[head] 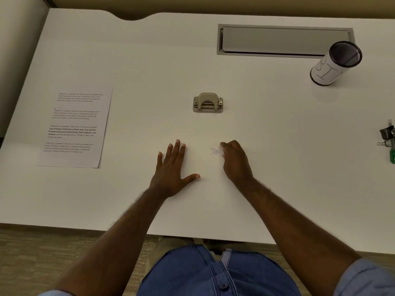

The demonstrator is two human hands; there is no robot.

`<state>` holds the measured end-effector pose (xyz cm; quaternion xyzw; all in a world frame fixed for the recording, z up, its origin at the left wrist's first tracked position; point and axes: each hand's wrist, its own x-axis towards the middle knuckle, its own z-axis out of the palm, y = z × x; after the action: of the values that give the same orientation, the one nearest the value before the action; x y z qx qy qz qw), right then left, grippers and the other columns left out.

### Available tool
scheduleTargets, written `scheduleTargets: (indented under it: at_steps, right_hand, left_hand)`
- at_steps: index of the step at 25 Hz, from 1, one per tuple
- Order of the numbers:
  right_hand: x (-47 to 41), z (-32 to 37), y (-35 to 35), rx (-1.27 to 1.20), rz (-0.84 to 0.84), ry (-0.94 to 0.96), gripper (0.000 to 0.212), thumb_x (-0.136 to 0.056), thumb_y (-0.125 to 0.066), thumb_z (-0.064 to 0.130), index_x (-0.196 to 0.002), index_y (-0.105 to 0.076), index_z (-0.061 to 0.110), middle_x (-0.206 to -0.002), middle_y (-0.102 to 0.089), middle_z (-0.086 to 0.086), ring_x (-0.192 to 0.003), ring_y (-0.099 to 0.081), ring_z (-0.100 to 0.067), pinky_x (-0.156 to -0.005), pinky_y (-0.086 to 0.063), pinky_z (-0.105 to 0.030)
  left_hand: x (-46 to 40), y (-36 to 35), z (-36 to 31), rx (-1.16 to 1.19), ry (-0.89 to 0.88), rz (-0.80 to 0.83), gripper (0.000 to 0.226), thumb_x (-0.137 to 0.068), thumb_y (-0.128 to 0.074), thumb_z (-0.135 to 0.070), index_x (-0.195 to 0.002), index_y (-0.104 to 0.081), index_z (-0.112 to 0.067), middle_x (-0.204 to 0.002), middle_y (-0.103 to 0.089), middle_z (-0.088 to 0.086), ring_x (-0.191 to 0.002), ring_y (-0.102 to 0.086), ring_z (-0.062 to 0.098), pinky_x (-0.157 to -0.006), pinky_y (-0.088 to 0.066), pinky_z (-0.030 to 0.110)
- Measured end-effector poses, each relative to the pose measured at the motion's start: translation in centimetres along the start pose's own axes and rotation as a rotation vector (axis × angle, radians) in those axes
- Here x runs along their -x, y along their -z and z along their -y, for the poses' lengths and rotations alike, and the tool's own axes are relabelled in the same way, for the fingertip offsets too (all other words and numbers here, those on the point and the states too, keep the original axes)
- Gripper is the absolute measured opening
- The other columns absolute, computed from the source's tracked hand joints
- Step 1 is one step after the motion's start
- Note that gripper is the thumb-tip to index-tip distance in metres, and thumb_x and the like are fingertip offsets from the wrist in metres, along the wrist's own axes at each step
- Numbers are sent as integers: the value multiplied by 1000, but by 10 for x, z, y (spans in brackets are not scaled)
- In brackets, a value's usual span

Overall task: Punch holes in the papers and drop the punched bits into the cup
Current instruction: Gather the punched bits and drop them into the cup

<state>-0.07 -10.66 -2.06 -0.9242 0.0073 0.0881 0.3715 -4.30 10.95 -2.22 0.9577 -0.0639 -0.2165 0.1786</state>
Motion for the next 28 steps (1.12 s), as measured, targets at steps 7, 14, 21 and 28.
scheduleTargets:
  at_steps: [7, 14, 21, 28]
  right_hand:
    - [-4, 17, -10, 103, 9, 25, 34, -89, -57, 6, -123, -56, 4, -117, -58, -11, -108, -54, -25, -90, -46, -30]
    - [12, 32, -22, 500, 109, 233, 23, -76, -63, -3, -97, -64, 7, -99, -64, -6, -89, -60, -24, -58, -51, -28]
    - [-2, 53, -19, 827, 176, 262, 30, -38, -76, -5, -48, -56, 15, -57, -58, 1, -51, -57, -16, -32, -34, -19]
    - [-21, 44, -22, 482, 33, 80, 13, -69, -55, -10, -69, -59, 2, -72, -64, -17, -70, -60, -35, -54, -45, -34]
  left_hand:
    - [-23, 5, 4, -73, -12, 86, 116, -72, -46, -81, -149, 19, -23, -157, 28, -4, -143, 28, 19, -112, 16, 52]
    - [-24, 13, 13, -62, -55, 128, 116, -73, -52, -76, -149, 17, -24, -158, 25, -4, -144, 25, 18, -115, 12, 50]
    - [-25, 27, 21, -43, -107, 187, 114, -74, -47, -79, -150, 16, -22, -158, 25, -3, -144, 24, 17, -117, 11, 49]
    - [-29, 49, 44, -9, -160, 133, 109, -76, -46, -77, -150, 14, -23, -158, 22, -4, -144, 24, 15, -117, 11, 48]
